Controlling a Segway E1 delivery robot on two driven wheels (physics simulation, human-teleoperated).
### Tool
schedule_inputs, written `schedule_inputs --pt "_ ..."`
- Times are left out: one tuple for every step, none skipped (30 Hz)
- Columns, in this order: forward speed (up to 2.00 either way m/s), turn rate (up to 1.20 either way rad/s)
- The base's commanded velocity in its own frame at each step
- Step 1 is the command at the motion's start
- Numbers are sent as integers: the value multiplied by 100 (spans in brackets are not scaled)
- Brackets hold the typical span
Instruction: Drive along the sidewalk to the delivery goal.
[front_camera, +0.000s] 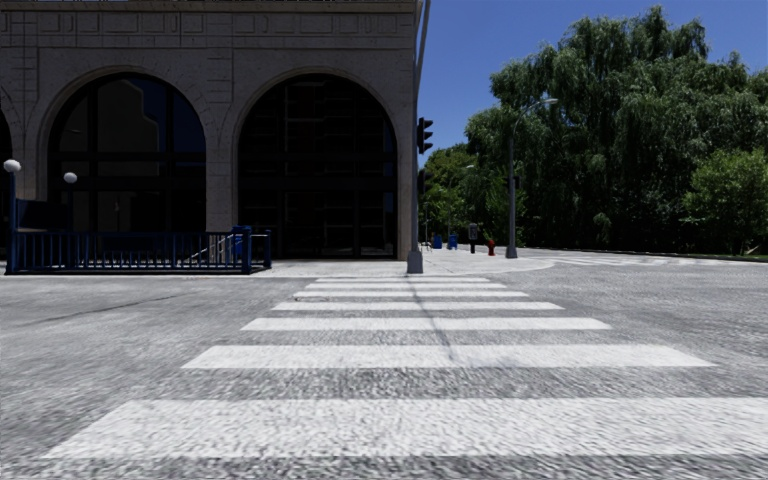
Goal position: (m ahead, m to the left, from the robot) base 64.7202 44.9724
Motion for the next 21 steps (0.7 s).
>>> schedule_inputs --pt "199 0" --pt "199 0" --pt "199 0" --pt "199 0" --pt "199 0" --pt "199 5" --pt "199 50" --pt "199 50" --pt "199 59" --pt "199 60" --pt "199 59" --pt "199 59" --pt "199 0" --pt "199 0" --pt "199 0" --pt "199 0" --pt "199 0" --pt "199 0" --pt "199 0" --pt "199 0" --pt "199 0"
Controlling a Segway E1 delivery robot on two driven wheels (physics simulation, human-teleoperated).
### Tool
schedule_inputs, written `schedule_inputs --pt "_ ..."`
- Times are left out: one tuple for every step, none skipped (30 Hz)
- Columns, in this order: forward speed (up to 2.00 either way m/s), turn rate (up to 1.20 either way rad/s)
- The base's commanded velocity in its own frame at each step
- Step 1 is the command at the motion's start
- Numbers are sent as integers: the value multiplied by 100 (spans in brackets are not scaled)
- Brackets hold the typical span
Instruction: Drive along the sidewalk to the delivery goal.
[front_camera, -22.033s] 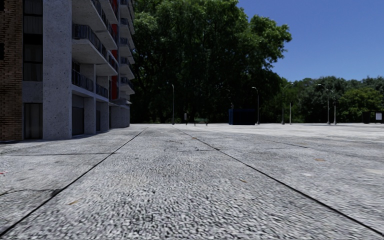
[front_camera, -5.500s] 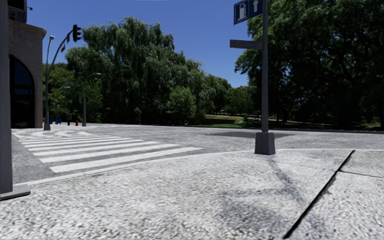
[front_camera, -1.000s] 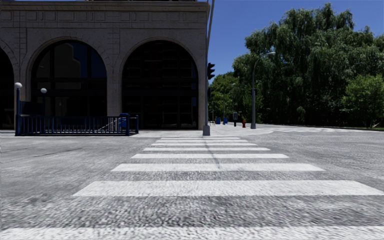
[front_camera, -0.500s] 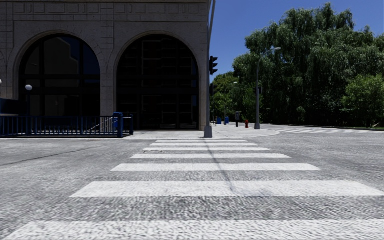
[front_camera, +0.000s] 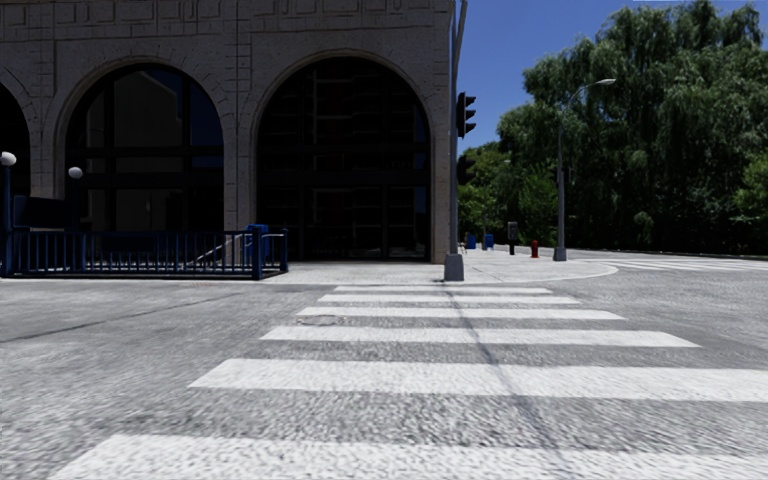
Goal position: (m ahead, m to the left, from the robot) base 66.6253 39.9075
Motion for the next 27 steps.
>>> schedule_inputs --pt "199 0" --pt "199 0" --pt "199 0" --pt "199 0" --pt "199 0" --pt "199 0" --pt "199 0" --pt "199 0" --pt "199 0" --pt "199 0" --pt "199 0" --pt "199 0" --pt "199 0" --pt "199 0" --pt "199 0" --pt "199 0" --pt "199 0" --pt "199 0" --pt "199 0" --pt "199 0" --pt "199 0" --pt "199 0" --pt "199 0" --pt "199 0" --pt "199 12" --pt "199 12" --pt "199 24"
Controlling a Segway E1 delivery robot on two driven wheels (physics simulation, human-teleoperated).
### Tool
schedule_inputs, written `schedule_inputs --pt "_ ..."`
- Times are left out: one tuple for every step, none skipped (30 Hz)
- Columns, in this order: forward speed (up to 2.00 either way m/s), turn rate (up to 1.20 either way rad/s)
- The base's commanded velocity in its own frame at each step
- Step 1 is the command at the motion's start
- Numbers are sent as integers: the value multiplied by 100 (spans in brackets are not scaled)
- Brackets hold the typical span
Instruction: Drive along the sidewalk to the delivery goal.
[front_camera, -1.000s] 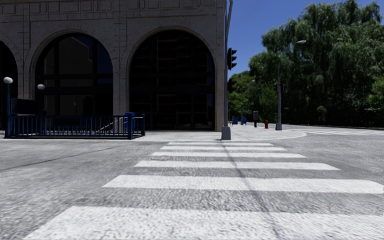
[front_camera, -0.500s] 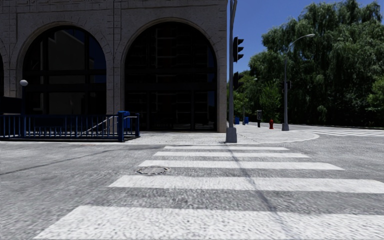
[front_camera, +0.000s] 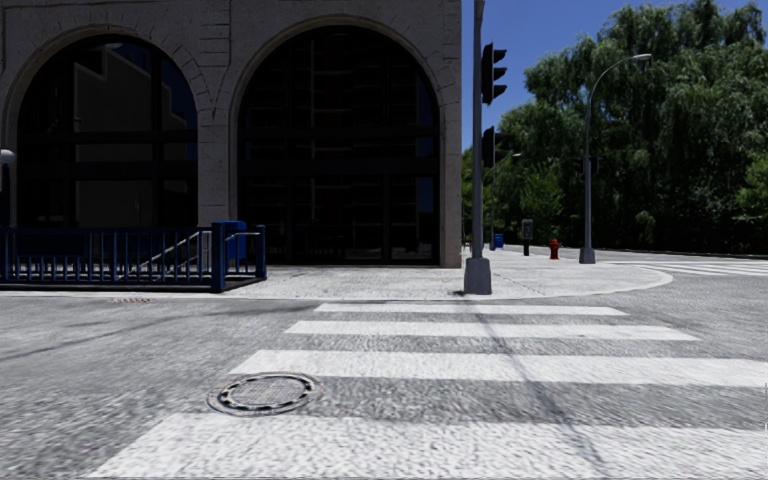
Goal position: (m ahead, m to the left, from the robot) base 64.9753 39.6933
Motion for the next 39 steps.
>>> schedule_inputs --pt "199 30" --pt "199 32" --pt "199 32" --pt "199 30" --pt "199 17" --pt "199 0" --pt "199 0" --pt "199 0" --pt "199 0" --pt "199 0" --pt "199 0" --pt "199 0" --pt "199 0" --pt "199 0" --pt "199 0" --pt "199 0" --pt "199 0" --pt "199 0" --pt "199 0" --pt "199 -6" --pt "199 -6" --pt "199 -22" --pt "199 -39" --pt "199 -39" --pt "199 -57" --pt "199 -62" --pt "199 -63" --pt "199 -63" --pt "199 -63" --pt "199 -61" --pt "199 -53" --pt "199 -53" --pt "199 -9" --pt "199 0" --pt "199 0" --pt "199 0" --pt "199 0" --pt "199 0" --pt "199 0"
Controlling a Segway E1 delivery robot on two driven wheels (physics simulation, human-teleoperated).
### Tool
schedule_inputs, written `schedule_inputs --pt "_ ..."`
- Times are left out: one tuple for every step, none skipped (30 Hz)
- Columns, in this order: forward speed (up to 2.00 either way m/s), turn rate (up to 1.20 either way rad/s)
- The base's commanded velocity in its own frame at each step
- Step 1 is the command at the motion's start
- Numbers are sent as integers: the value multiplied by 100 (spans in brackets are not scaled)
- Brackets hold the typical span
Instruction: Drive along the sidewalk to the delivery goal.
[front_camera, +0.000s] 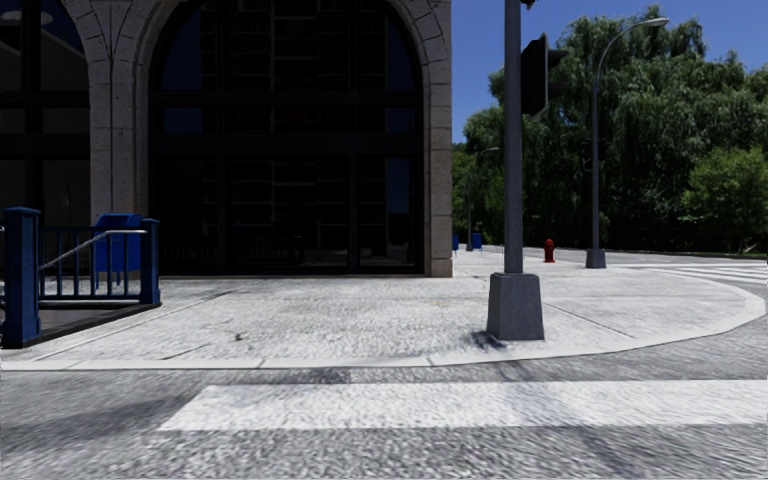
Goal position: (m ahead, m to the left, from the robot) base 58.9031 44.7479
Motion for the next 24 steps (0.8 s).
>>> schedule_inputs --pt "199 0" --pt "199 0" --pt "199 0" --pt "199 0" --pt "199 0" --pt "199 0" --pt "199 0" --pt "199 0" --pt "199 0" --pt "199 0" --pt "199 0" --pt "199 0" --pt "199 0" --pt "199 0" --pt "199 0" --pt "199 0" --pt "199 0" --pt "199 0" --pt "199 0" --pt "199 0" --pt "199 0" --pt "199 0" --pt "199 0" --pt "199 0"
